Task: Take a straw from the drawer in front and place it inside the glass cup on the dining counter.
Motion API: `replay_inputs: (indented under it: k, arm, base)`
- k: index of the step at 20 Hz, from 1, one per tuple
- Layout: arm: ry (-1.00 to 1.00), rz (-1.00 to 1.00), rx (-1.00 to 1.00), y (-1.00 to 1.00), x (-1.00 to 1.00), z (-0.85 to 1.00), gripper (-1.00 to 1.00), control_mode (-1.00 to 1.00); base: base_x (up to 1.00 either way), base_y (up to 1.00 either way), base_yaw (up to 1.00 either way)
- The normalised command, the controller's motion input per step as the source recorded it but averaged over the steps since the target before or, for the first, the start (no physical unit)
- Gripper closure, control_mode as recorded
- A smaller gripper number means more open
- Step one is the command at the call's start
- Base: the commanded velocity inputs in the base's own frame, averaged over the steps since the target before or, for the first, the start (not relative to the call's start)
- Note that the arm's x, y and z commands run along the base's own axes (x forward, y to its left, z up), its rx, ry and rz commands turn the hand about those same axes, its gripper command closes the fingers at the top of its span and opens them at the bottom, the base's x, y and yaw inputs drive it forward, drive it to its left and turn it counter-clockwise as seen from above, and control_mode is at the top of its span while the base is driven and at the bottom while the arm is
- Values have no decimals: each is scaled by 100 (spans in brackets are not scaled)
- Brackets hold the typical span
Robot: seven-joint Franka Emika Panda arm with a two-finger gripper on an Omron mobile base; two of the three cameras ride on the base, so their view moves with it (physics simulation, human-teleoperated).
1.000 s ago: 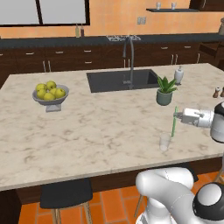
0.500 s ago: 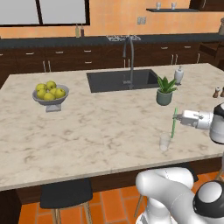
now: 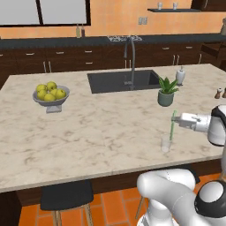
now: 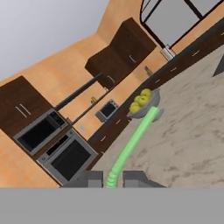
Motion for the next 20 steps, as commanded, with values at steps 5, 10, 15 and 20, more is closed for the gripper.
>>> replay_inputs:
  k: [5,10,15,20]
  arm:
    - [-1,0,0,1,20,-8,100,-100]
    - [-3,0,0,-2,1,-20,100,-100]
    - [-9,0,0,-8,5,-14,100,-100]
    - [-9,0,0,-9,2,-15,100,-100]
  base:
    - [0,0,0]
    - [0,0,0]
    - [0,0,0]
    - [0,0,0]
